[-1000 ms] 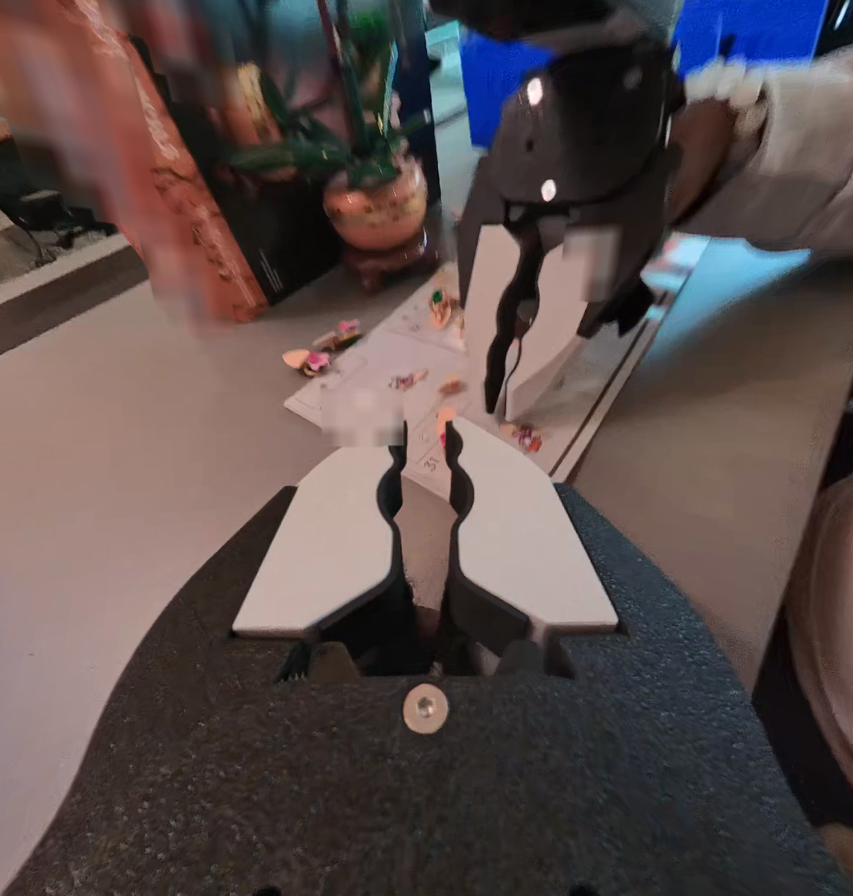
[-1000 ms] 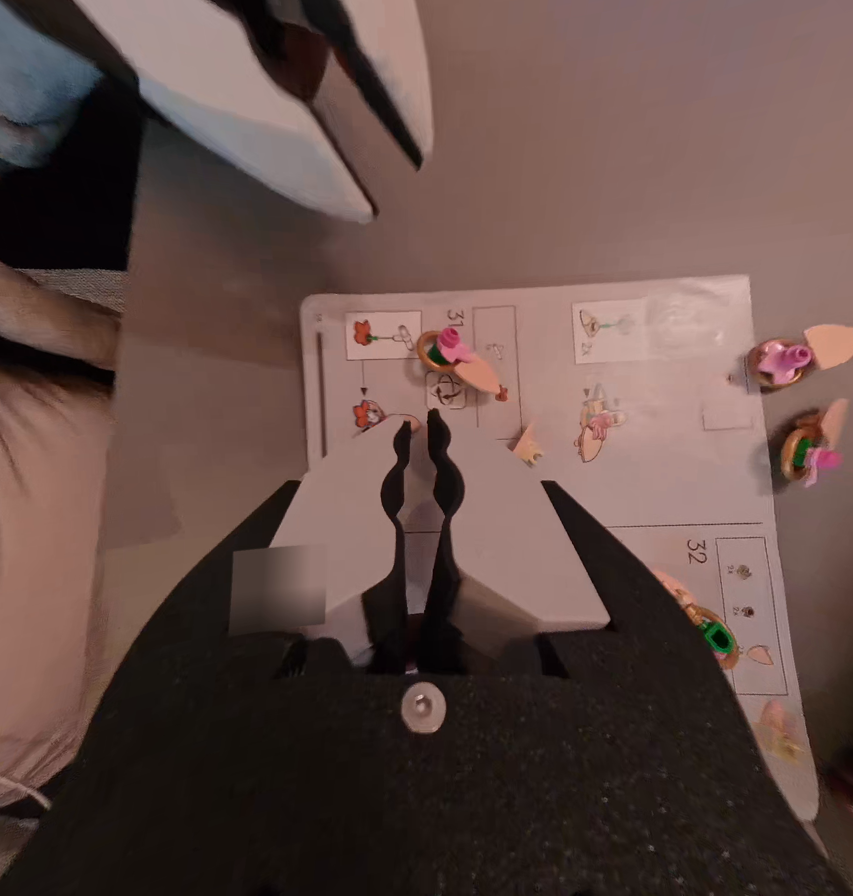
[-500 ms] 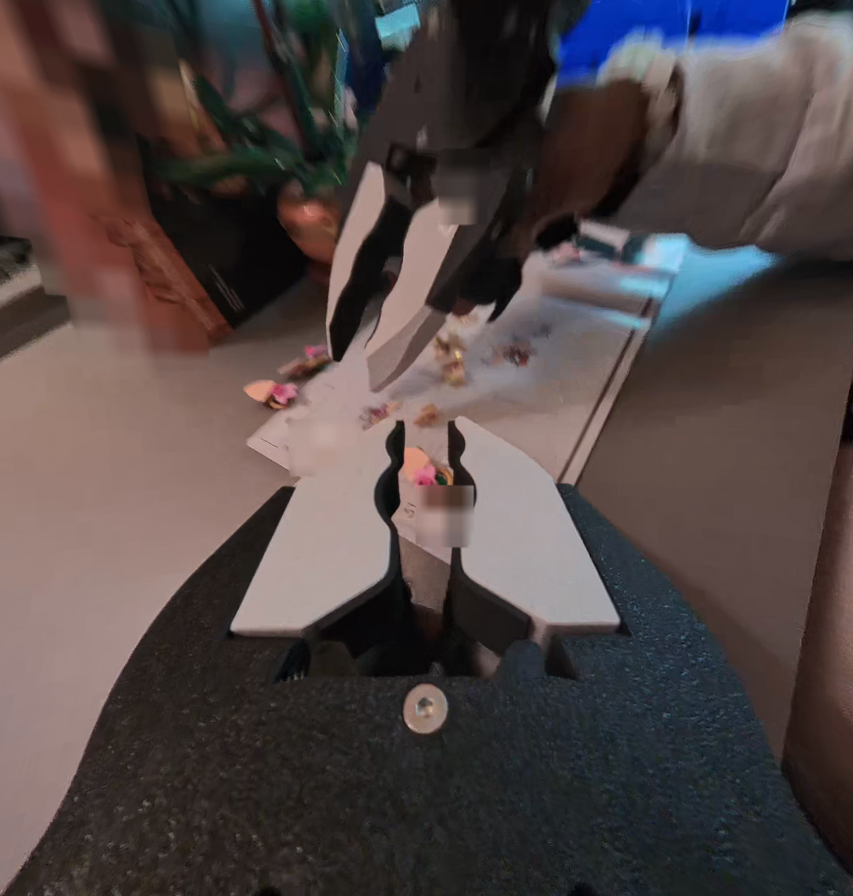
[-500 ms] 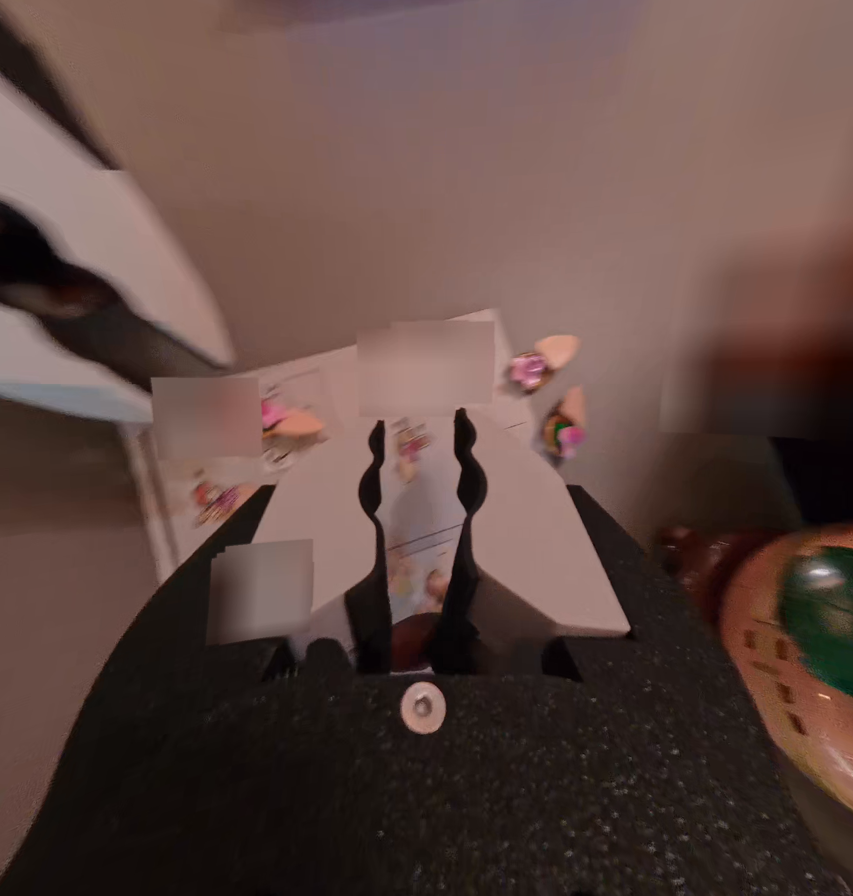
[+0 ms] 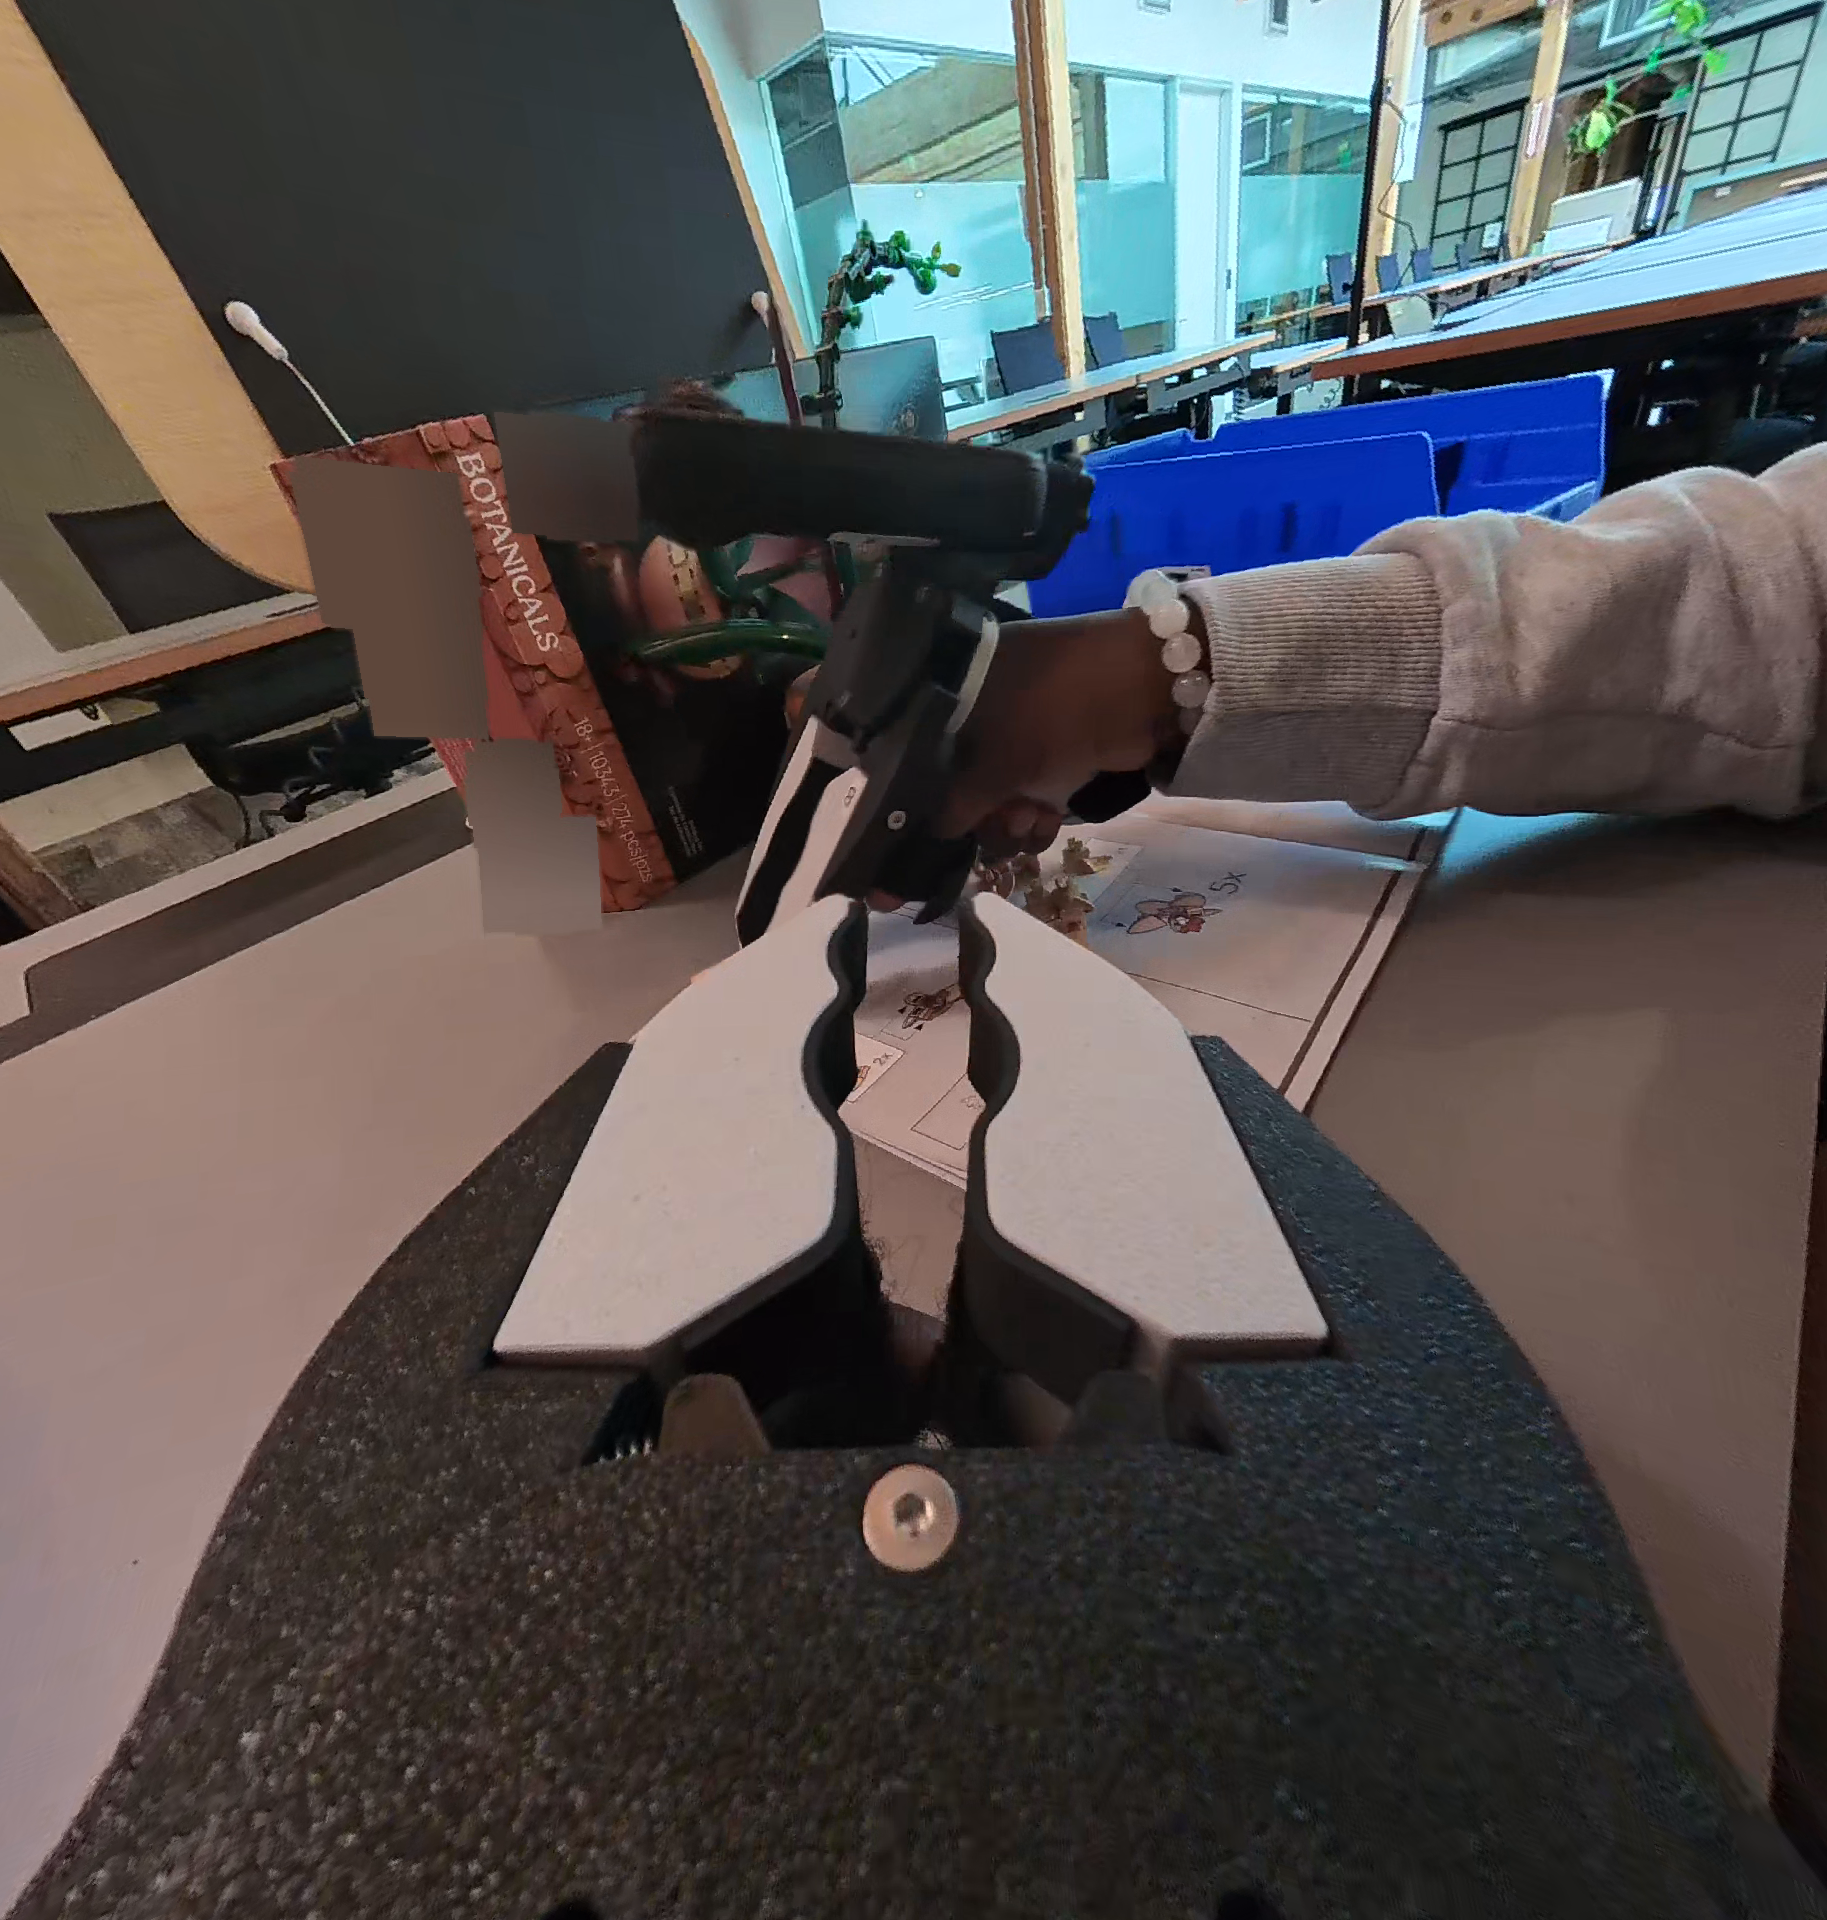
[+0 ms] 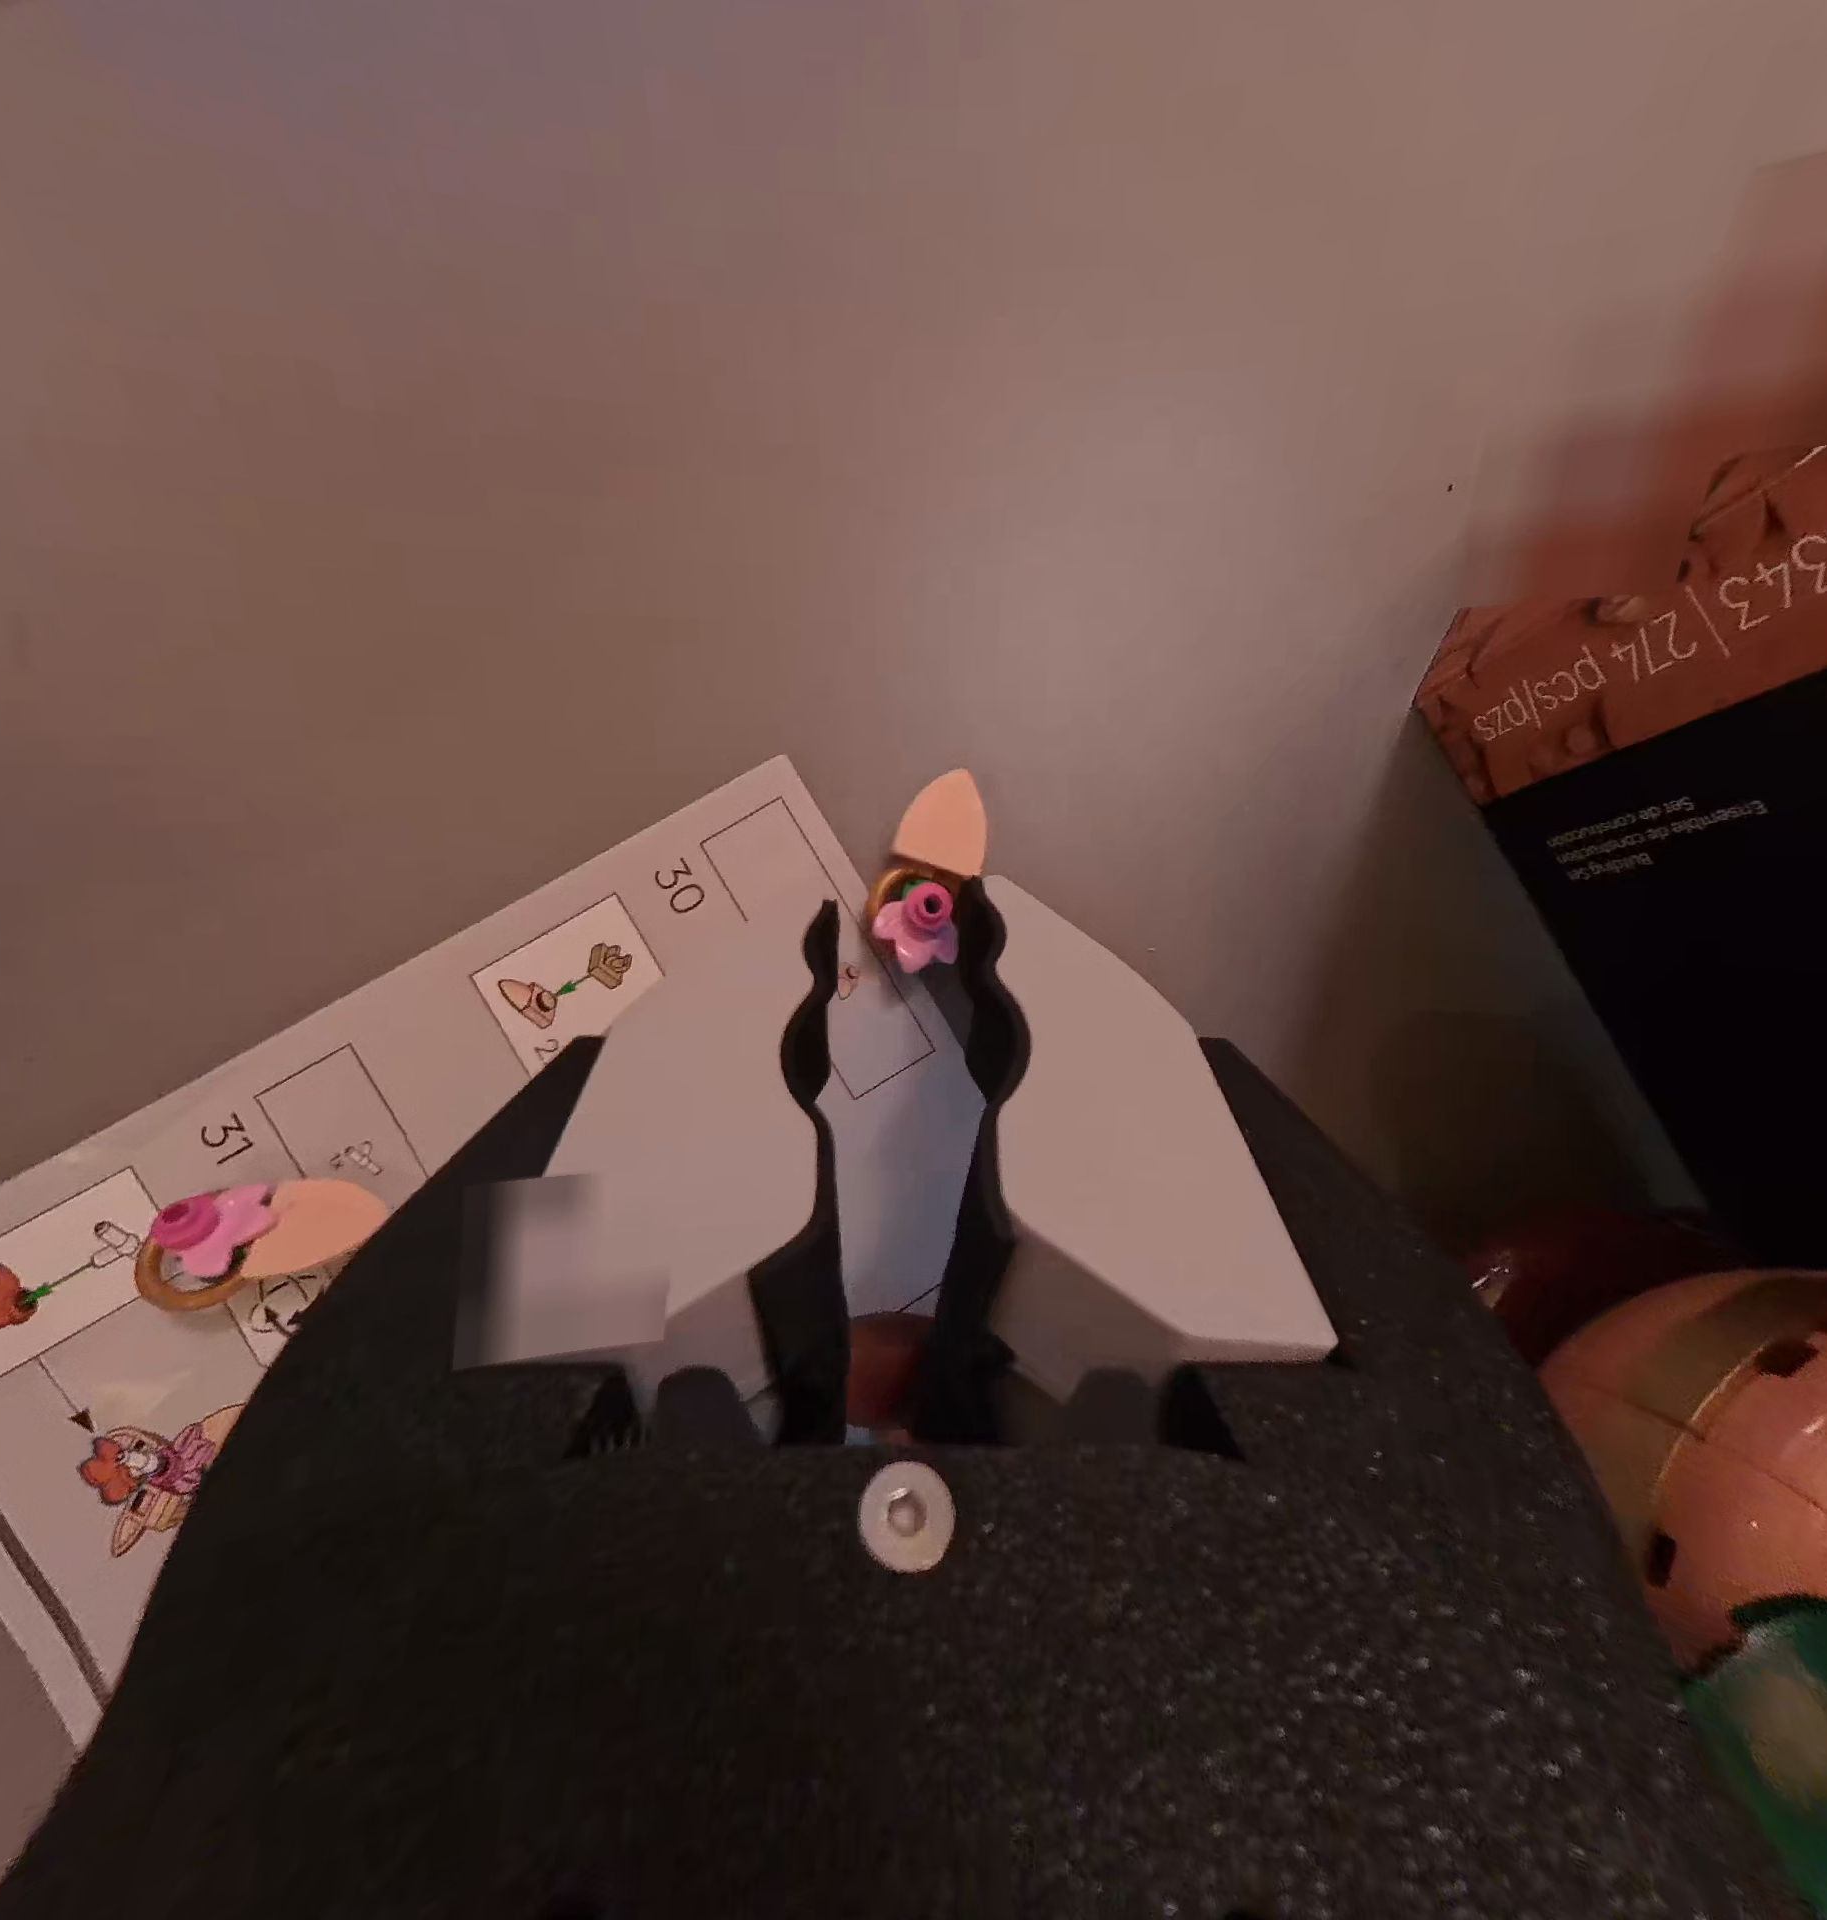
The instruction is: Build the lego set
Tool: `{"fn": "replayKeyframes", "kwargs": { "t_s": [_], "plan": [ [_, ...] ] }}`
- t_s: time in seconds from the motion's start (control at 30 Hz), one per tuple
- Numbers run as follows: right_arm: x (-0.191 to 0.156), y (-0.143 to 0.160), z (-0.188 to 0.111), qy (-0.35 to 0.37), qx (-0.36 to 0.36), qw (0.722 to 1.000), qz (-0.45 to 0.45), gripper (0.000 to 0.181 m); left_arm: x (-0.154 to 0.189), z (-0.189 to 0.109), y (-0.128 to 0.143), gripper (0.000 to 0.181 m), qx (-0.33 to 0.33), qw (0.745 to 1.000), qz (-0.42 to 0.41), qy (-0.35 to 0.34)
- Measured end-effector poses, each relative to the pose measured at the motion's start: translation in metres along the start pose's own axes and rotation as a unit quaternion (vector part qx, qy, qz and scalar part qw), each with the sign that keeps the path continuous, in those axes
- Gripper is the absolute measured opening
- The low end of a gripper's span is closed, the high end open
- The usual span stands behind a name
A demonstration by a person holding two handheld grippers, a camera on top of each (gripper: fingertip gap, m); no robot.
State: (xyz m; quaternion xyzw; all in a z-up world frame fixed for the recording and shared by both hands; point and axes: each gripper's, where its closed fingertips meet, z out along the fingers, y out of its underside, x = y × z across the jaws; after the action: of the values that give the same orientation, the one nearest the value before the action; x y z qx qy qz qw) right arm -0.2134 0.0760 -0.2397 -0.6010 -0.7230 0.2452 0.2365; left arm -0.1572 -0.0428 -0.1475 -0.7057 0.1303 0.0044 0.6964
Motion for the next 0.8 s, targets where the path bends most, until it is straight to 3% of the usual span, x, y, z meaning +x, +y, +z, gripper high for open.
{"fn": "replayKeyframes", "kwargs": {
  "t_s": [0.17,0.33,0.57,0.7,0.8],
  "plan": [
    [-0.002,0.000,-0.001,-0.028,0.005,0.999,-0.019,0.016,0.004,0.001,0.002,0.016,-0.006,1.000,0.014,0.005],
    [-0.019,0.002,-0.041,-0.056,0.062,0.987,-0.136,0.016,0.005,0.002,0.002,0.017,-0.007,1.000,0.020,0.006],
    [-0.057,0.073,-0.104,-0.106,0.073,0.971,-0.201,0.016,0.015,0.010,0.012,0.017,-0.056,0.995,0.081,0.001],
    [-0.060,0.109,-0.115,-0.099,0.063,0.972,-0.206,0.015,0.061,0.036,0.001,0.012,-0.098,0.991,0.072,0.058],
    [-0.061,0.120,-0.114,-0.099,0.047,0.979,-0.174,0.015,0.089,0.063,0.020,0.008,-0.181,0.980,0.060,0.060]
  ]
}}
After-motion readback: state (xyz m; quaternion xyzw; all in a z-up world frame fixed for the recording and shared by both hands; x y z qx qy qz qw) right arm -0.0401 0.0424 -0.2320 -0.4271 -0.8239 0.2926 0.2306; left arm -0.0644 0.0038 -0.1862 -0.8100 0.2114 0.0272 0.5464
